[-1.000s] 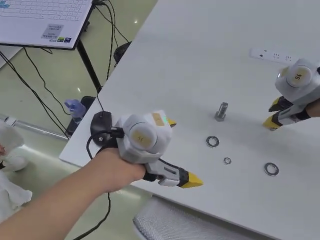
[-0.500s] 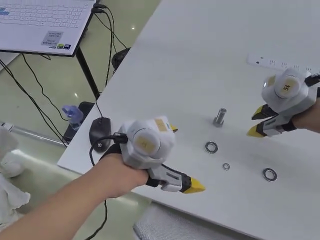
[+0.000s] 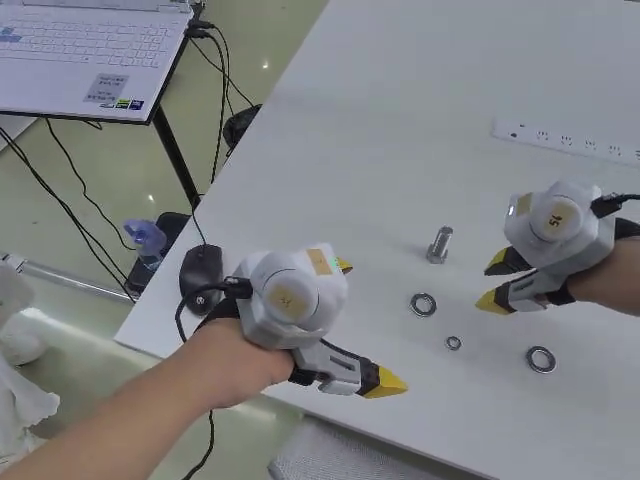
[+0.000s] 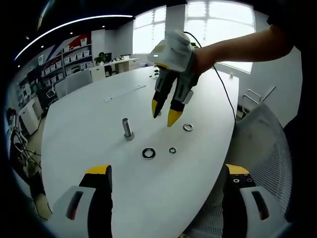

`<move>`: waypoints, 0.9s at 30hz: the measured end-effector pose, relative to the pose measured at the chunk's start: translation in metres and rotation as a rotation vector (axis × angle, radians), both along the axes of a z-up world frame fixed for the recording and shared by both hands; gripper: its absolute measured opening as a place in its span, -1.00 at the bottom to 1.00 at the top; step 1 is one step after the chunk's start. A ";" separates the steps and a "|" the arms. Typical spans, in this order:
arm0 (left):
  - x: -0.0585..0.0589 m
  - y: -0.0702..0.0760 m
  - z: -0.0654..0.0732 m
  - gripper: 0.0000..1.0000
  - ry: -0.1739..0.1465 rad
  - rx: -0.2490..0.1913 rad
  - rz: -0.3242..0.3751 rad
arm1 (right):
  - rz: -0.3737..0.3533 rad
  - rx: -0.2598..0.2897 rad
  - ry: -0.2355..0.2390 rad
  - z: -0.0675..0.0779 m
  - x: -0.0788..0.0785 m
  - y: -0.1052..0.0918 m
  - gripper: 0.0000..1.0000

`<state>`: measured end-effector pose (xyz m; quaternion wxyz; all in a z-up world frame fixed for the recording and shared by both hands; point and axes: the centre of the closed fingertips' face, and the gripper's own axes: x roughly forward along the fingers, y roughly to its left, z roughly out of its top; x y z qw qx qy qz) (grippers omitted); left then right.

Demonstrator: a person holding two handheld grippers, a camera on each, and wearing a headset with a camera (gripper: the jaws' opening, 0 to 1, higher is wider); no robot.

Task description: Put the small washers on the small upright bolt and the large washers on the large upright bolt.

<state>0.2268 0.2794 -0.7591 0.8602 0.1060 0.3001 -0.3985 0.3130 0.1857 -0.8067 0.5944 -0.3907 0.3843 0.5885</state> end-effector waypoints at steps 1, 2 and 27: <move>0.000 0.000 0.001 0.87 -0.001 -0.001 0.001 | 0.001 -0.001 0.006 -0.003 -0.004 0.000 -0.38; 0.001 0.000 0.002 0.89 -0.004 -0.004 0.004 | 0.001 -0.003 0.011 -0.005 -0.006 0.000 -0.38; -0.007 0.002 -0.008 0.78 0.006 0.034 -0.007 | -0.001 -0.013 0.043 -0.041 -0.033 0.002 -0.38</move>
